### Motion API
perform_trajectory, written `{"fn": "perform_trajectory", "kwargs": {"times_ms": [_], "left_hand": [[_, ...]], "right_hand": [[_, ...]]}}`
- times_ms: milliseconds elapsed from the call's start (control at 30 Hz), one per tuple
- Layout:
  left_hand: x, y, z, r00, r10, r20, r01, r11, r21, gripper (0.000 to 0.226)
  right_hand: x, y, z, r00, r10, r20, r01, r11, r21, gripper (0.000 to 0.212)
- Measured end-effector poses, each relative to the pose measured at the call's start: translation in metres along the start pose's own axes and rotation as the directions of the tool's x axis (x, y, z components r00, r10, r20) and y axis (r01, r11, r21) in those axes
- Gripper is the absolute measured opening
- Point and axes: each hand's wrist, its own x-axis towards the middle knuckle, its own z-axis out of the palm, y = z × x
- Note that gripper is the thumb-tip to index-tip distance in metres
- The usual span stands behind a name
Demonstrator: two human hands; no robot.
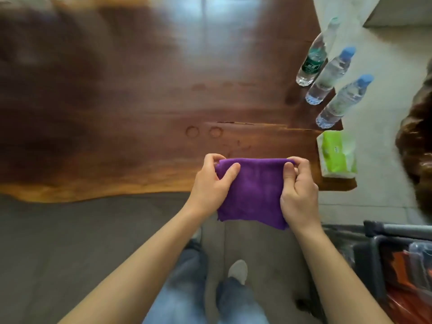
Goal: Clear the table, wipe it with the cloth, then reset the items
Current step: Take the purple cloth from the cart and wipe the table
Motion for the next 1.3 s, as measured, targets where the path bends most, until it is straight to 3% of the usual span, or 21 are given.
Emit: {"fn": "perform_trajectory", "kwargs": {"times_ms": [67, 167, 300, 400, 567, 867, 967, 1067, 1133, 1233, 1300], "left_hand": [[-0.003, -0.026, -0.003, 0.995, -0.105, -0.001, 0.104, 0.992, -0.075, 0.051], [-0.004, -0.057, -0.007, 0.984, -0.177, -0.017, 0.174, 0.978, -0.111, 0.041], [0.013, -0.084, -0.007, 0.986, -0.147, -0.073, 0.145, 0.989, -0.025, 0.018], [0.040, -0.096, -0.005, 0.985, -0.058, -0.164, 0.076, 0.992, 0.103, 0.013], [0.099, -0.101, 0.006, 0.982, 0.030, -0.188, 0.016, 0.972, 0.236, 0.018], [0.172, -0.095, 0.010, 0.994, 0.094, -0.058, -0.071, 0.948, 0.310, 0.037], [0.170, -0.109, -0.018, 0.975, 0.180, -0.129, -0.117, 0.914, 0.388, 0.039], [0.153, -0.137, -0.069, 0.941, 0.231, -0.246, -0.069, 0.845, 0.530, 0.035], [0.137, -0.161, -0.104, 0.932, 0.209, -0.297, 0.025, 0.779, 0.626, 0.035], [0.112, -0.193, -0.143, 0.942, 0.123, -0.313, 0.149, 0.681, 0.717, 0.041], [0.101, -0.208, -0.156, 0.958, 0.090, -0.271, 0.155, 0.636, 0.756, 0.045]], "right_hand": [[-0.002, 0.011, 0.017, 0.999, 0.004, 0.034, -0.004, 1.000, -0.004, 0.015], [-0.002, 0.026, 0.041, 0.991, 0.029, 0.128, -0.028, 1.000, -0.007, 0.017], [0.008, 0.047, 0.069, 0.975, 0.078, 0.206, -0.076, 0.997, -0.020, 0.021], [0.026, 0.060, 0.092, 0.971, 0.078, 0.226, -0.066, 0.996, -0.059, 0.031], [0.069, 0.077, 0.126, 0.993, 0.016, 0.119, 0.003, 0.987, -0.160, 0.036], [0.141, 0.097, 0.148, 0.997, -0.038, -0.064, 0.018, 0.956, -0.291, 0.045], [0.145, 0.105, 0.151, 0.992, -0.072, -0.103, 0.011, 0.865, -0.502, 0.059], [0.131, 0.107, 0.166, 0.991, -0.102, 0.083, 0.132, 0.757, -0.640, 0.065], [0.122, 0.108, 0.181, 0.980, -0.067, 0.188, 0.179, 0.712, -0.679, 0.068], [0.116, 0.106, 0.199, 0.988, -0.041, 0.146, 0.135, 0.678, -0.723, 0.077], [0.112, 0.098, 0.217, 0.989, -0.055, 0.135, 0.137, 0.669, -0.731, 0.079]]}}
